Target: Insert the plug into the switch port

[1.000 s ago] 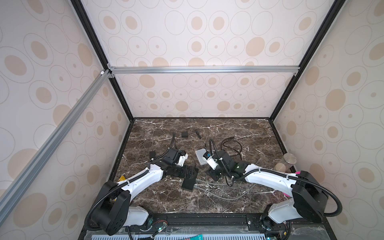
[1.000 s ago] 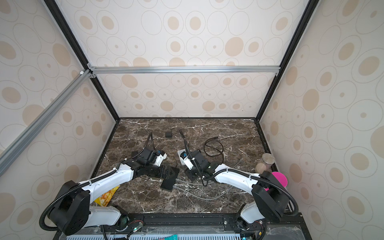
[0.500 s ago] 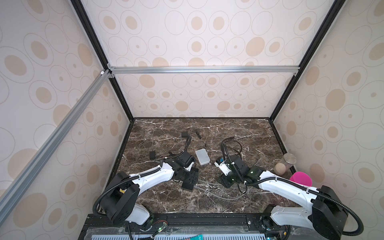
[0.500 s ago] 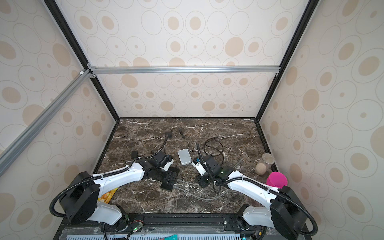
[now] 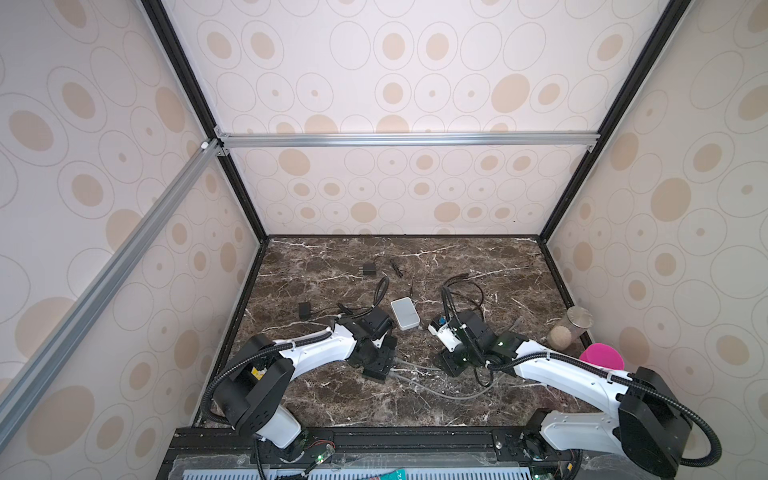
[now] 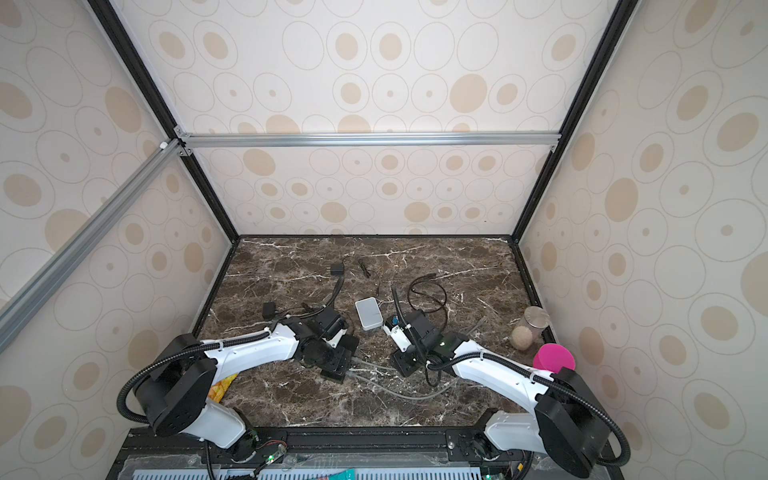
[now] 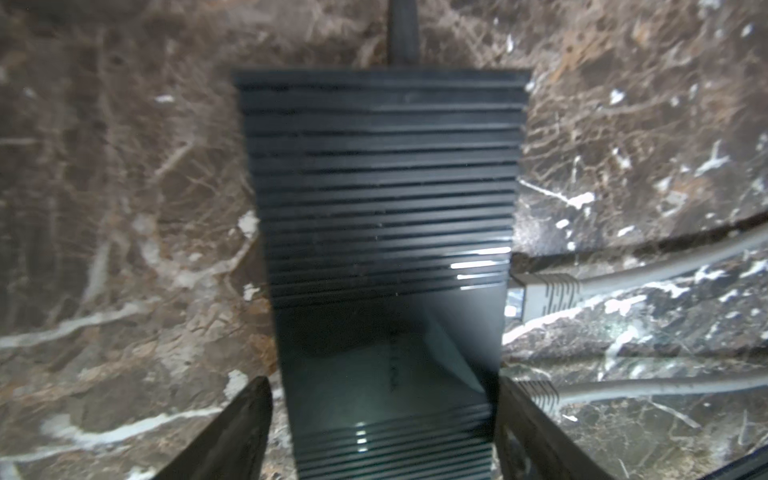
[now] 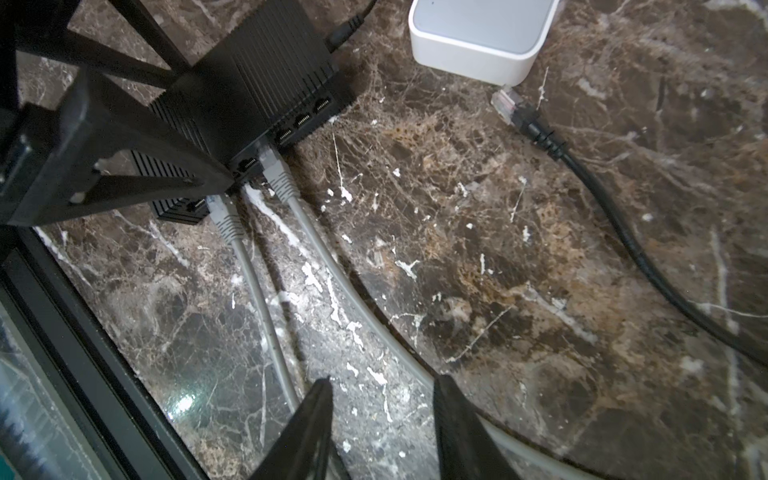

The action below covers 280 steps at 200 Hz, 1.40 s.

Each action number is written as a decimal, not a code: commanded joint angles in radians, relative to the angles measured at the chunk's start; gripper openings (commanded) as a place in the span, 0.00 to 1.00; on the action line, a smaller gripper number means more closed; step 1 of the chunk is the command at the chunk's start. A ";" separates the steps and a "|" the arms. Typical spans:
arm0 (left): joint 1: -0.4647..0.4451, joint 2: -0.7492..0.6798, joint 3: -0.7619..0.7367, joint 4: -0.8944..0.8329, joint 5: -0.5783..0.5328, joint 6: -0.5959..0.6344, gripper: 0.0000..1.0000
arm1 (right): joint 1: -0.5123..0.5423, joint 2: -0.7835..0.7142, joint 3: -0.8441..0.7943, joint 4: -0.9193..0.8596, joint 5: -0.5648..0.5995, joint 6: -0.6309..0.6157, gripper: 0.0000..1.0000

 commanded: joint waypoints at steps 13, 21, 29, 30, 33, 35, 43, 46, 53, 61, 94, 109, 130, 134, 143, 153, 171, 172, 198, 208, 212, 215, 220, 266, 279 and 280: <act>-0.008 0.018 0.024 -0.018 -0.027 0.023 0.76 | 0.001 0.045 0.002 -0.003 -0.014 0.006 0.42; -0.008 0.018 0.021 -0.015 -0.034 0.023 0.75 | 0.001 0.062 0.005 0.001 -0.022 0.001 0.42; -0.007 0.018 0.019 -0.014 -0.039 0.023 0.72 | 0.002 0.077 0.006 0.011 -0.036 -0.011 0.42; -0.007 0.018 0.019 -0.015 -0.040 0.022 0.72 | 0.002 0.077 0.006 0.014 -0.038 -0.012 0.42; -0.008 0.017 0.019 -0.014 -0.040 0.022 0.72 | 0.003 0.083 0.006 0.020 -0.044 -0.018 0.42; -0.008 0.018 0.020 -0.015 -0.042 0.023 0.71 | 0.002 0.086 0.007 0.024 -0.050 -0.021 0.42; -0.008 0.018 0.020 -0.016 -0.047 0.022 0.70 | 0.007 0.097 0.006 0.044 -0.074 -0.042 0.43; -0.008 0.018 0.021 -0.015 -0.049 0.024 0.70 | 0.011 0.101 0.008 0.052 -0.082 -0.050 0.43; -0.008 0.018 0.023 -0.020 -0.054 0.028 0.69 | 0.024 0.109 0.011 0.065 -0.086 -0.074 0.45; -0.007 0.019 0.024 -0.027 -0.061 0.036 0.68 | 0.043 0.121 0.016 0.078 -0.077 -0.105 0.50; -0.002 0.032 0.027 -0.057 -0.094 0.060 0.68 | 0.085 0.208 0.072 0.103 -0.048 -0.204 0.55; 0.001 0.033 0.023 -0.055 -0.094 0.060 0.68 | 0.096 0.267 0.102 0.111 -0.031 -0.230 0.54; 0.003 0.031 0.018 -0.049 -0.090 0.060 0.68 | 0.116 0.339 0.152 0.110 0.008 -0.237 0.48; 0.003 0.031 0.017 -0.046 -0.090 0.061 0.68 | 0.118 0.350 0.161 0.110 0.013 -0.235 0.47; 0.007 0.030 0.013 -0.045 -0.090 0.060 0.67 | 0.124 0.369 0.175 0.111 0.027 -0.230 0.41; 0.010 0.027 0.009 -0.043 -0.088 0.061 0.67 | 0.127 0.380 0.183 0.114 0.037 -0.226 0.36; 0.020 0.018 -0.001 -0.039 -0.088 0.059 0.67 | 0.128 0.373 0.160 0.146 0.042 -0.227 0.29; 0.021 0.018 -0.002 -0.039 -0.088 0.059 0.67 | 0.128 0.372 0.159 0.148 0.041 -0.227 0.28; 0.035 -0.001 -0.016 -0.028 -0.078 0.061 0.68 | 0.129 0.344 0.112 0.174 0.018 -0.242 0.23; 0.039 -0.003 -0.019 -0.021 -0.071 0.060 0.67 | 0.129 0.338 0.101 0.180 -0.005 -0.251 0.23; 0.040 -0.004 -0.020 -0.020 -0.070 0.061 0.67 | 0.131 0.337 0.097 0.181 -0.011 -0.253 0.23; 0.041 -0.003 -0.019 -0.018 -0.068 0.061 0.68 | 0.133 0.337 0.098 0.182 -0.017 -0.255 0.24; 0.041 -0.001 -0.019 -0.016 -0.067 0.061 0.67 | 0.136 0.339 0.096 0.182 -0.024 -0.260 0.24; 0.043 0.007 -0.016 -0.009 -0.064 0.059 0.67 | 0.155 0.411 0.159 0.131 0.021 -0.246 0.08; 0.045 0.007 -0.019 -0.014 -0.067 0.059 0.67 | 0.156 0.411 0.158 0.129 0.034 -0.241 0.04; 0.046 0.007 -0.018 -0.015 -0.068 0.060 0.67 | 0.155 0.410 0.157 0.129 0.036 -0.241 0.04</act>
